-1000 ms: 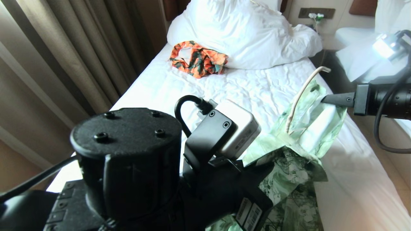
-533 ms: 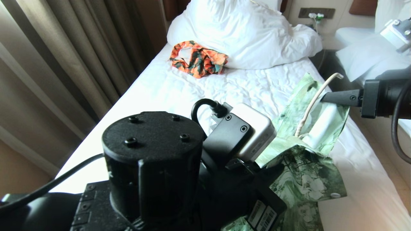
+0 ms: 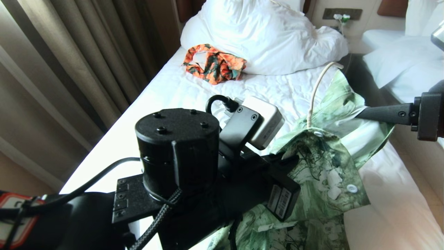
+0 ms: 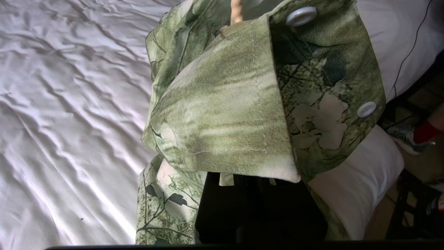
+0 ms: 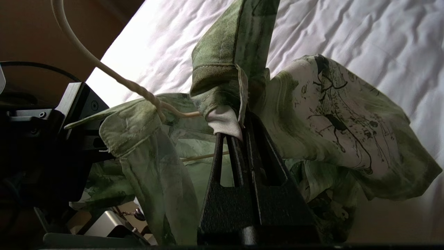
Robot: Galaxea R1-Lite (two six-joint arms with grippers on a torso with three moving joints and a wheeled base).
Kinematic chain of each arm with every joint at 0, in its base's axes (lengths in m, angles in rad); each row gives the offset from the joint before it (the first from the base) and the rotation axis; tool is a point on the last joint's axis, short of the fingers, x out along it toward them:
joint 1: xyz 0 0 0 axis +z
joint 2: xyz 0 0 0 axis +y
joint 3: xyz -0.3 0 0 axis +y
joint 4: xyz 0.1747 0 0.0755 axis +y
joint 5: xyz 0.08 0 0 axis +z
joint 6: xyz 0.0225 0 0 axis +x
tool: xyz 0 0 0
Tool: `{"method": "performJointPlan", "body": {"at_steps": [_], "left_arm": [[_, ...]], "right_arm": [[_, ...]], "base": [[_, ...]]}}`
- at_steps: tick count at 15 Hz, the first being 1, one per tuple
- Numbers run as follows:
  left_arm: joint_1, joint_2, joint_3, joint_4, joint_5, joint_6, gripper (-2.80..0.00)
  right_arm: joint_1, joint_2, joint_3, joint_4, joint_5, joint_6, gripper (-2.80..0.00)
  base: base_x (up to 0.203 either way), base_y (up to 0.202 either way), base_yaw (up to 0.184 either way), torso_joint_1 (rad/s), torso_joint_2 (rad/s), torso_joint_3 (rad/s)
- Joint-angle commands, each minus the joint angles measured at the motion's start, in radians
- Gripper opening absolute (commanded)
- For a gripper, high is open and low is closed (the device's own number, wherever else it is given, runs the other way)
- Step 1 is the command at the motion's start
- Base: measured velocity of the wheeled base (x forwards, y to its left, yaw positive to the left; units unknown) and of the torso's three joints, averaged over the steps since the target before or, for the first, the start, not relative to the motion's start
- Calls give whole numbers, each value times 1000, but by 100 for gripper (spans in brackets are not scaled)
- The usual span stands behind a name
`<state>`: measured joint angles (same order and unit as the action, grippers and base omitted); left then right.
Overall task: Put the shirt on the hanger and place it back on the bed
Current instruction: Hook the other side of the shirt onto the hanger
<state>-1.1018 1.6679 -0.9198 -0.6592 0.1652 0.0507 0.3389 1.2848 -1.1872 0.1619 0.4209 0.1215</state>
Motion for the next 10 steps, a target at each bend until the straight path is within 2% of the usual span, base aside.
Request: {"method": "performJointPlan", "body": {"at_steps": [1, 5, 6, 10], "left_arm": [[13, -3, -1, -37, -9, -14, -280], [11, 28, 1, -73, -60, -113, -280], [10, 49, 2, -114, -65, -131, -280], [1, 118, 10, -354, -61, -137, -280]], "right_arm": [[6, -28, -1, 2, 3, -1, -280], [33, -66, 0, 1, 4, -54, -280], [46, -78, 0, -1, 5, -55, -280], [100, -114, 11, 1, 23, -58, -280]], "base": [[0, 0, 0, 0, 0, 0], [0, 0, 0, 0, 0, 0], [0, 0, 0, 0, 0, 0], [0, 0, 0, 0, 0, 0]]}}
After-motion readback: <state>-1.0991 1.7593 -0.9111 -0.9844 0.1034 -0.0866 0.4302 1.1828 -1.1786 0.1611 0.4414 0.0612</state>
